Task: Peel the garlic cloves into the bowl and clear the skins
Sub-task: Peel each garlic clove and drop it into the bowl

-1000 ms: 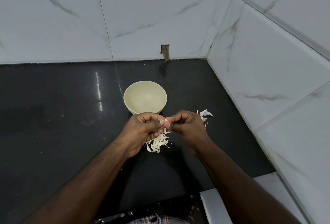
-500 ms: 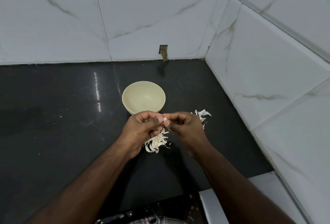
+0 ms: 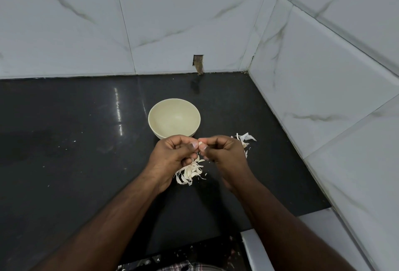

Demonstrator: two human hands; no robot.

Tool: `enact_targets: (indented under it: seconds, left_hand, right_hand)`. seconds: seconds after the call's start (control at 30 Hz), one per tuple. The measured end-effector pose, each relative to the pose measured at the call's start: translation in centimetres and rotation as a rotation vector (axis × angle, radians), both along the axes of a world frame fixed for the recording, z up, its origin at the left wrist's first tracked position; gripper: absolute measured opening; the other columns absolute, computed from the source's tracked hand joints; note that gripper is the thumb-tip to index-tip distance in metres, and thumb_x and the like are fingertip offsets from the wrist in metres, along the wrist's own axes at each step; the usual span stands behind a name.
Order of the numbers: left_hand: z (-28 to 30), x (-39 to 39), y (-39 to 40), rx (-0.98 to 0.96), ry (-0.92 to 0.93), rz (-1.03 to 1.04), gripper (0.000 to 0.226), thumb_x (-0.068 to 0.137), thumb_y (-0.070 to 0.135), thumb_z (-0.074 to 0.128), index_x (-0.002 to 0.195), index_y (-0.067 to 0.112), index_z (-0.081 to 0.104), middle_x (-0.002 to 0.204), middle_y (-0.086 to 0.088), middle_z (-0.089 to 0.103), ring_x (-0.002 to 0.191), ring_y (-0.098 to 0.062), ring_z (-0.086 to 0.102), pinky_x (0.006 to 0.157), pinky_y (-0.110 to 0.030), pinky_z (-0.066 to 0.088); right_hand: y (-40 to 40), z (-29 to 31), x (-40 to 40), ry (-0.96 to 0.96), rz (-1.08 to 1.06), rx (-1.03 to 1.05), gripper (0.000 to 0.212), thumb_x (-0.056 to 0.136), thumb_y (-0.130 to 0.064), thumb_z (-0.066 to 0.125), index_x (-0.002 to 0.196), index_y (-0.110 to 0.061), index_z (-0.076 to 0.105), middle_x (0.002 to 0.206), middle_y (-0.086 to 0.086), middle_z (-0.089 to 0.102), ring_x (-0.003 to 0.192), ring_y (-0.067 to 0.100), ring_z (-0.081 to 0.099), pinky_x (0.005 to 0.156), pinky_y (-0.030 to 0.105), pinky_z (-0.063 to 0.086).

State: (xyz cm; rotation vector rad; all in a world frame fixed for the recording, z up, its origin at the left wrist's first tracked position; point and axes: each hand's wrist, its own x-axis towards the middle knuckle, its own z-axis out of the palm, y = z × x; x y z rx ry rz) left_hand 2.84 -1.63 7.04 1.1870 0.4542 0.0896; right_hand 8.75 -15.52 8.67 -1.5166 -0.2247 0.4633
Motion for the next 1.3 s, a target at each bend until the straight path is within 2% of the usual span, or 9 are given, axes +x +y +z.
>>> enact_targets:
  seconds: [0.13,0.3,0.4,0.57,0.77,0.9,1.1,1.2,1.3]
  left_hand:
    - [-0.4,-0.2,0.3,0.047,-0.021,-0.019,0.012,0.090,0.004,0.069,0.101,0.000,0.074,0.073,-0.011,0.067,0.064,-0.010,0.060,0.058,-0.016,0.050]
    - [-0.5,-0.1,0.2,0.203,-0.061,0.009,0.014,0.087,-0.002,0.071,0.101,0.002,0.074,0.076,-0.013,0.071,0.059,-0.007,0.061,0.059,-0.018,0.050]
    - [-0.6,-0.1,0.1,0.276,-0.079,0.018,0.014,0.086,-0.001,0.074,0.098,0.004,0.076,0.079,-0.013,0.074,0.064,-0.009,0.065,0.060,-0.018,0.050]
    - [-0.7,-0.1,-0.1,0.358,-0.106,0.006,0.015,0.084,-0.002,0.075,0.095,0.006,0.076,0.076,-0.005,0.075,0.067,-0.008,0.068,0.062,-0.019,0.052]
    - [-0.8,0.0,0.1,0.351,-0.103,0.002,0.013,0.085,0.002,0.076,0.095,0.009,0.078,0.083,-0.015,0.076,0.071,-0.016,0.068,0.064,-0.022,0.052]
    - [-0.7,-0.1,0.1,0.342,-0.102,0.005,0.014,0.085,0.001,0.076,0.095,0.010,0.078,0.084,-0.016,0.076,0.075,-0.022,0.070,0.066,-0.024,0.053]
    - [-0.2,-0.1,-0.1,0.419,-0.121,-0.033,0.023,0.084,-0.002,0.076,0.088,0.021,0.079,0.079,-0.002,0.077,0.074,-0.009,0.071,0.074,-0.024,0.057]
    - [-0.3,-0.1,-0.2,0.433,-0.098,-0.046,0.018,0.081,0.001,0.079,0.089,0.017,0.078,0.083,-0.004,0.077,0.078,-0.013,0.072,0.081,-0.030,0.059]
    - [-0.2,0.1,-0.3,0.452,-0.084,-0.037,0.014,0.080,0.004,0.081,0.088,0.016,0.078,0.080,-0.003,0.076,0.076,-0.013,0.071,0.079,-0.031,0.060]
  right_hand:
    - [-0.3,0.1,0.7,0.125,0.012,0.001,0.010,0.085,0.002,0.072,0.095,0.000,0.075,0.070,0.012,0.070,0.061,0.016,0.056,0.058,0.021,0.050]
    - [-0.2,0.4,0.8,0.218,0.036,0.016,0.010,0.088,0.003,0.069,0.097,0.001,0.074,0.077,0.014,0.071,0.066,0.014,0.064,0.065,0.020,0.056]
    - [-0.3,0.6,0.9,0.240,0.016,0.018,0.011,0.086,0.005,0.070,0.096,0.003,0.073,0.079,0.017,0.072,0.071,0.020,0.065,0.069,0.024,0.057]
    - [-0.4,1.1,1.0,0.252,-0.009,-0.010,0.011,0.084,0.004,0.072,0.095,0.005,0.072,0.080,0.021,0.071,0.075,0.028,0.064,0.066,0.025,0.058]
    - [-0.8,1.3,1.4,0.278,0.043,-0.013,0.008,0.085,0.002,0.072,0.092,0.000,0.073,0.083,0.020,0.073,0.074,0.025,0.068,0.072,0.029,0.059]
    - [-0.8,1.3,1.5,0.262,0.049,-0.022,0.009,0.085,0.004,0.070,0.092,-0.002,0.073,0.084,0.021,0.073,0.070,0.022,0.070,0.070,0.031,0.059]
    - [-0.5,1.2,1.5,0.167,0.020,-0.052,0.020,0.078,0.016,0.063,0.084,-0.002,0.065,0.072,0.021,0.065,0.054,0.021,0.059,0.057,0.028,0.052]
    - [-0.3,0.8,1.6,0.111,0.009,-0.080,0.021,0.077,0.017,0.061,0.080,-0.004,0.062,0.065,0.017,0.062,0.049,0.019,0.054,0.053,0.026,0.048]
    - [-0.2,0.5,1.7,0.044,0.007,-0.107,0.020,0.077,0.016,0.060,0.077,-0.004,0.061,0.060,0.014,0.060,0.048,0.016,0.053,0.051,0.025,0.045]
